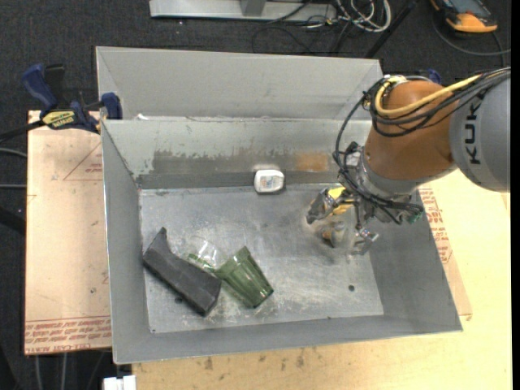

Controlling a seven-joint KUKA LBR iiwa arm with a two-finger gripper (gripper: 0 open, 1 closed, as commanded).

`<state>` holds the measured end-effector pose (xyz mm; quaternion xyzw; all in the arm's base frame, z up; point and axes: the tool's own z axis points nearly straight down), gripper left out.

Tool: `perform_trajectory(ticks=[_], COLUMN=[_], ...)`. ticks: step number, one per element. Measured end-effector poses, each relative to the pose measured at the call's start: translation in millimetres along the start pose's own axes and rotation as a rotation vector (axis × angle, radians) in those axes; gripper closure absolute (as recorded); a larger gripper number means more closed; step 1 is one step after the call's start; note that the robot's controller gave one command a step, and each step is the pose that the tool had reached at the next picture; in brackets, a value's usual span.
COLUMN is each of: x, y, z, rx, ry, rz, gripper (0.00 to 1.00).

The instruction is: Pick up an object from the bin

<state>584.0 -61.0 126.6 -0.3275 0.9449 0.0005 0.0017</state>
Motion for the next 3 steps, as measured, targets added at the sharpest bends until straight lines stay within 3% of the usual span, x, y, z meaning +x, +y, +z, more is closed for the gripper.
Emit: perform_trajectory(ticks=[1, 2, 3], x=[-31.5, -31.5, -4.0], y=[-56.8, -56.9, -74.6], z=[47.5, 47.5, -160.0], rx=[-0.006, -0.006, 0.001], ry=[0.004, 0.004, 0.001], rz=[0.106, 0.106, 0.187], gripper=[1.00, 1.00, 1.00])
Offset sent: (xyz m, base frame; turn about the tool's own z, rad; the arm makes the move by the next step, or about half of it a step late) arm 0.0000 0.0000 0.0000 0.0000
